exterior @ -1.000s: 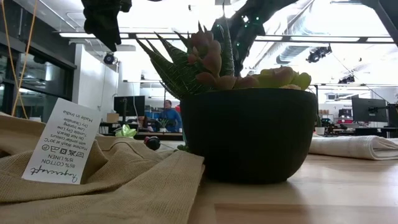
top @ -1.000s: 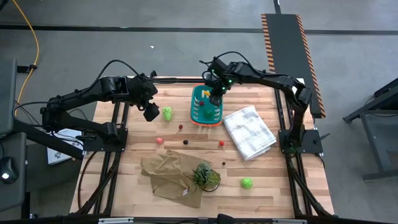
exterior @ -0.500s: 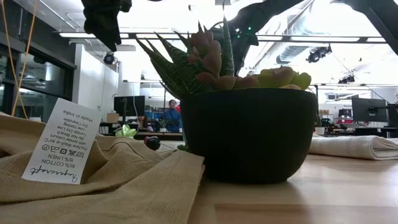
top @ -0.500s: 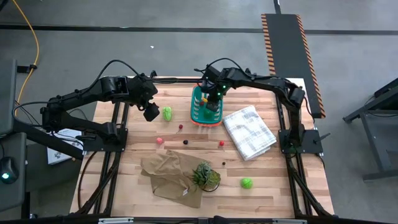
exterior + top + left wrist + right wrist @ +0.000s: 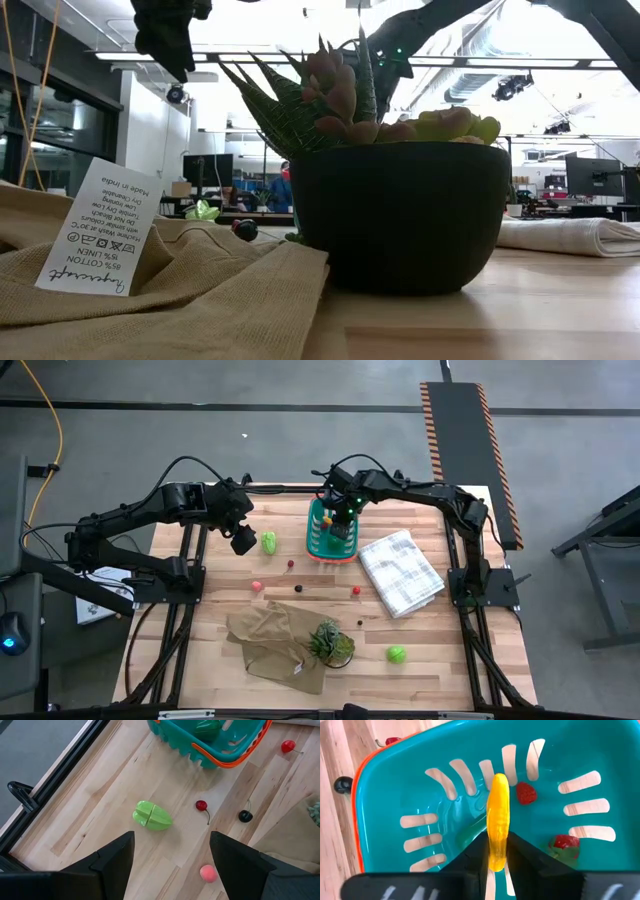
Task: Pick and placing Produce into tupperware
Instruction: Put the yellow corn into the green basket, then put the green cabbage into the green basket
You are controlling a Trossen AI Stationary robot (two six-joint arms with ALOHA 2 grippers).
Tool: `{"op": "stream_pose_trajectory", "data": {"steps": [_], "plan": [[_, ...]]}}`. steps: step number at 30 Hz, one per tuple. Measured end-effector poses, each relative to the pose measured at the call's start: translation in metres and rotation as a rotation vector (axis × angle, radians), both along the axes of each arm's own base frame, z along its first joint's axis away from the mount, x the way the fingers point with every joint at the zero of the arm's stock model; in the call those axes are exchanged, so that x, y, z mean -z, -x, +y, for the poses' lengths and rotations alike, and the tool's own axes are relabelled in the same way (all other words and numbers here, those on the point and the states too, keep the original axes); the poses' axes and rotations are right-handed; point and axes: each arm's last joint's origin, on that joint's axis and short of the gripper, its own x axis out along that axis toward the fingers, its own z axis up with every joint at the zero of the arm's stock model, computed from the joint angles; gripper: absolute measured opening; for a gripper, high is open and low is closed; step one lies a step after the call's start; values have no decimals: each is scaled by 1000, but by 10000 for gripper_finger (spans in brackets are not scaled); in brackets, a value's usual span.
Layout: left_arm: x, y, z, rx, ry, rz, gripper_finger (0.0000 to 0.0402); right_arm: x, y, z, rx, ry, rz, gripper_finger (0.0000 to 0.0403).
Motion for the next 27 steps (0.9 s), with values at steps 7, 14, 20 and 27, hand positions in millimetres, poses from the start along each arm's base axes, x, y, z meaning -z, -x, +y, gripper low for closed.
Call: {"op": "stream_pose_trajectory", "data": {"steps": [7,14,20,27], "plan": [[0,0,0,0,0,0,248,0,0,0,2,1,0,73],[0,0,0,1,0,2,248,0,0,0,12,-3,0,76],[0,0,0,3,0,3,248,-6,2,1,24,-23,9,76],[0,0,0,4,0,3,248,-66,2,13,-6,6,-93,76]]}}
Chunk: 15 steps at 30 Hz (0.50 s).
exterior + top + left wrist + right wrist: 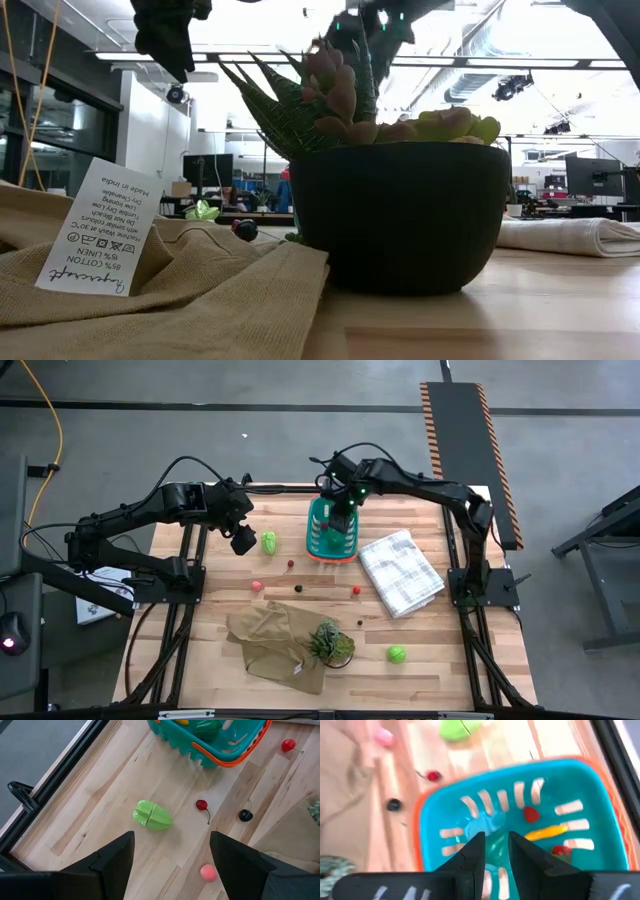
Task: Pick and placing Produce into tupperware
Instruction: Put the green cabbage into the green basket
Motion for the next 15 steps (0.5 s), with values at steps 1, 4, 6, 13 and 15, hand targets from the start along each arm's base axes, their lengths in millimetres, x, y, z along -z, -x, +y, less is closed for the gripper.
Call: {"op": "stream_pose_trajectory", "data": {"steps": [1,4,6,13,15], "plan": [[0,0,0,0,0,0,248,-8,1,3,-4,-2,-3,76],[0,0,0,-1,0,0,248,-30,6,15,-31,-5,2,76],[0,0,0,-1,1,1,248,-41,10,27,-55,-11,23,76],[0,0,0,0,1,1,248,-58,25,70,-146,-33,97,76],[0,0,0,0,1,1,248,-61,26,79,-156,-36,101,75]]}}
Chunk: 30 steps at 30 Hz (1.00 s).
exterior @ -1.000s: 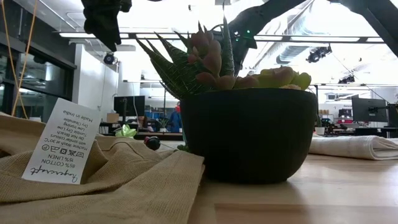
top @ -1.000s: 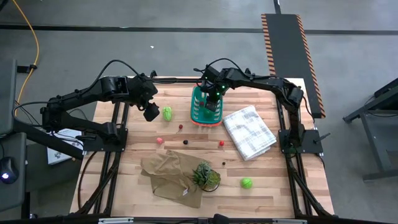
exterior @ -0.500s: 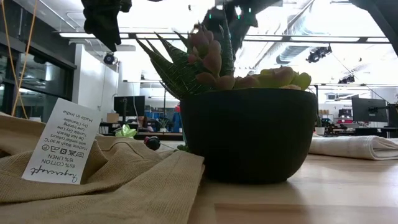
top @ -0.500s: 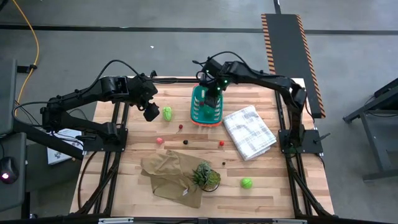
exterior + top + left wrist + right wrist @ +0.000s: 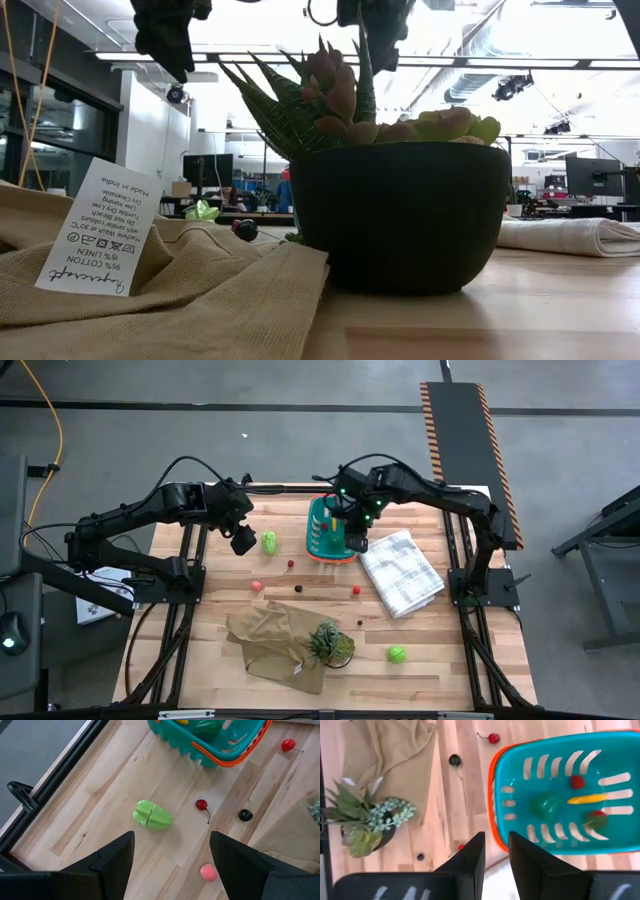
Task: Pick and placing Produce into tupperware
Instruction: Put the green cabbage into the green basket
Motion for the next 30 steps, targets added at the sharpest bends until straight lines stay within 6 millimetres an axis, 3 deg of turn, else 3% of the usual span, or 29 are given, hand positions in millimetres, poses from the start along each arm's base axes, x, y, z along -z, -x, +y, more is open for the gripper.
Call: {"op": "stream_pose_trajectory", "data": {"steps": [7,13,17,22,25,30], "plan": [[0,0,0,7,-6,-2,248,-1,-2,29,-37,17,25,75],[0,-1,0,7,-7,-5,248,37,10,56,-24,17,91,75],[0,0,0,7,-6,-2,248,63,43,73,90,-46,45,75],[0,-1,0,6,-7,-4,248,83,101,87,395,-213,-9,75],[-1,-1,1,6,-12,-12,248,87,130,99,511,-328,-48,75],[-2,-2,1,4,-21,-26,248,88,165,117,562,-424,-90,76]]}}
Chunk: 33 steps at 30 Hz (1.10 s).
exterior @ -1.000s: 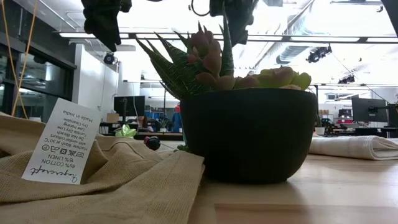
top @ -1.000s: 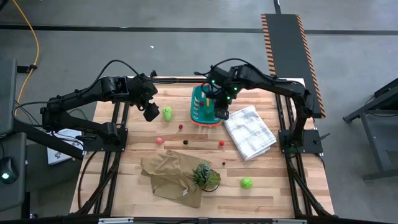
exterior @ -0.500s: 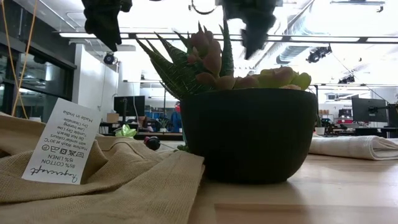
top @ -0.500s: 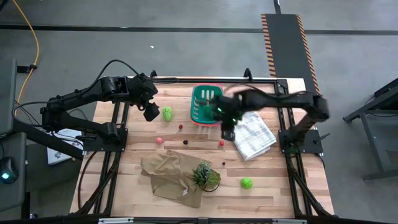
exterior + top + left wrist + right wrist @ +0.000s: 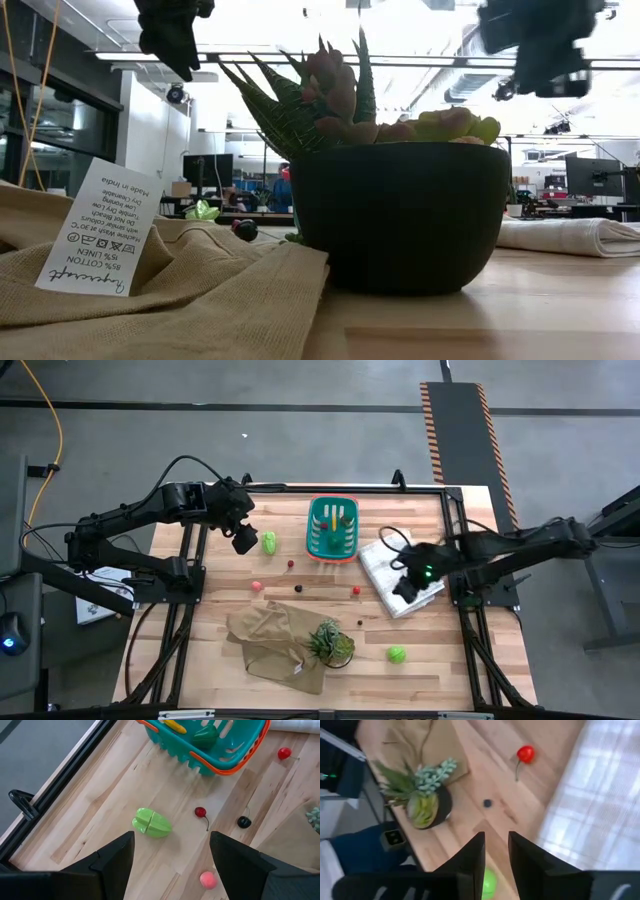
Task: Pick and placing Produce into tupperware
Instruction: Put the green cabbage into the green basket
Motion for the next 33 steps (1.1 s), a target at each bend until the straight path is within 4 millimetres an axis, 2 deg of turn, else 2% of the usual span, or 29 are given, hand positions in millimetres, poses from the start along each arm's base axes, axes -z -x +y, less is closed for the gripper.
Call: {"op": "stream_pose_trajectory", "data": {"steps": [3,6,15,19,28,33], "plan": [[0,0,0,0,0,0,248,-4,12,8,-18,-6,-40,82],[0,0,0,0,-1,-2,248,-7,18,16,-110,27,-76,103],[0,0,0,-24,26,-18,248,6,14,28,-546,145,-63,234],[0,0,-1,-37,68,-34,248,18,5,32,-678,199,-22,272],[1,1,-3,-19,104,-31,248,49,-21,40,-817,194,100,289],[3,3,-4,-10,112,3,248,42,-45,47,-852,213,83,289]]}}
